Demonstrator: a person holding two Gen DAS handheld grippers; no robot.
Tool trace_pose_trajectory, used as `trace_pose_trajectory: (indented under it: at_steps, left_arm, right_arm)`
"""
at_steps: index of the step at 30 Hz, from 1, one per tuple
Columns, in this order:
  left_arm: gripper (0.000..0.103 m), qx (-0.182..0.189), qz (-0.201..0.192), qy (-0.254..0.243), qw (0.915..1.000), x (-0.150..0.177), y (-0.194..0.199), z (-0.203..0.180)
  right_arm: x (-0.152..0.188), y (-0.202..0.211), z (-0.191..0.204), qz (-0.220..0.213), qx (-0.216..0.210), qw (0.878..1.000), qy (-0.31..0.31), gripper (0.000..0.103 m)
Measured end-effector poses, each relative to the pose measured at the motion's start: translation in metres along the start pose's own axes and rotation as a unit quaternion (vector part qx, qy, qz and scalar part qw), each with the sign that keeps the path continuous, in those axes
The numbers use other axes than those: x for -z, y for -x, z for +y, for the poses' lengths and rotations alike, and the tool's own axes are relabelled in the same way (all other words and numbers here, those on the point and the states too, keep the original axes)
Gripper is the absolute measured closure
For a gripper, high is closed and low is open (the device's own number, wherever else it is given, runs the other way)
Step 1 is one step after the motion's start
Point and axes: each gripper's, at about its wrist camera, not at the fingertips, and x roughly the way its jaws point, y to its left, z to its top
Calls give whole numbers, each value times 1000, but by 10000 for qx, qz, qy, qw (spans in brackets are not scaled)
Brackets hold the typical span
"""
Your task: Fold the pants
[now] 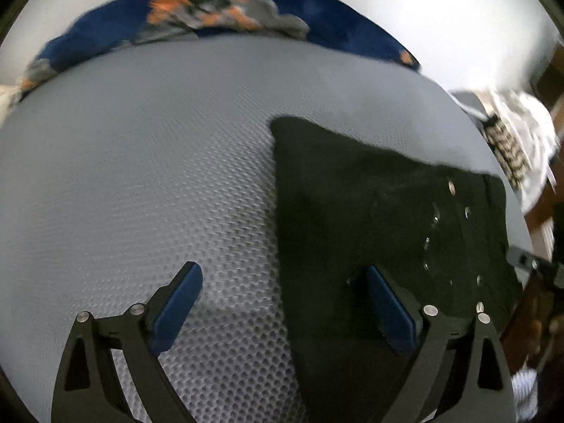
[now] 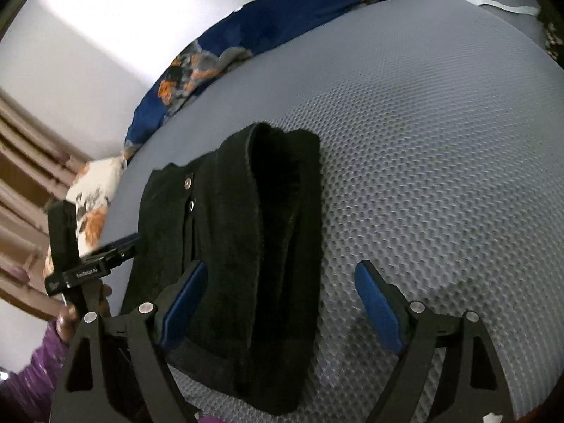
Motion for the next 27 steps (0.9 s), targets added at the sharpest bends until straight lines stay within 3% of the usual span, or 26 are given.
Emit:
trace_pose_trajectory:
  at_steps: [4,6,9,10,11,14,16,18,20,27]
  left_arm:
    - [9,375,273,-226,9987,-3,-12,-7]
    - [4,620,273,-224,9975,-6,-15,-7]
    - [4,1231,253,-488,9909,-7,-17,-15]
    - [4,1545,265,-533,9862,-6,-18,-19]
    - [4,1751,252,-557,9827,-5,-18,-23]
    - [4,1785,31,-576,9822,-2,-18,-27]
    - [18,2039,-103,-204,9787,-1,-16,-17]
    - [61,2048,-154,226,9784,-2,-14,3]
    - [71,2294,-168,600,9713,0,-15,20]
    - [82,2382,-386,403,9696,-10,-6,9]
  right_arm:
    - [0,-3,6,38,-39,9999,136,19]
    - [-1,-5,5,92,-244,9996,104,19]
    - [-3,-11,9,236,-437,9986,162,29]
    - [-3,-12,10,262,-467,9984,179,36]
    - [-4,-13,9,295,-492,9982,159,57]
    - [-5,-16,-2,421,-809,9957,-176,74]
    - [-4,-15,2,405,-865,9953,-143,77]
    - [-5,-13,3,338,-983,9943,-235,78]
    - [-5,-12,2,313,-1111,9926,-378,78]
    - [-16,-2,17,180,-1295,9904,-447,80]
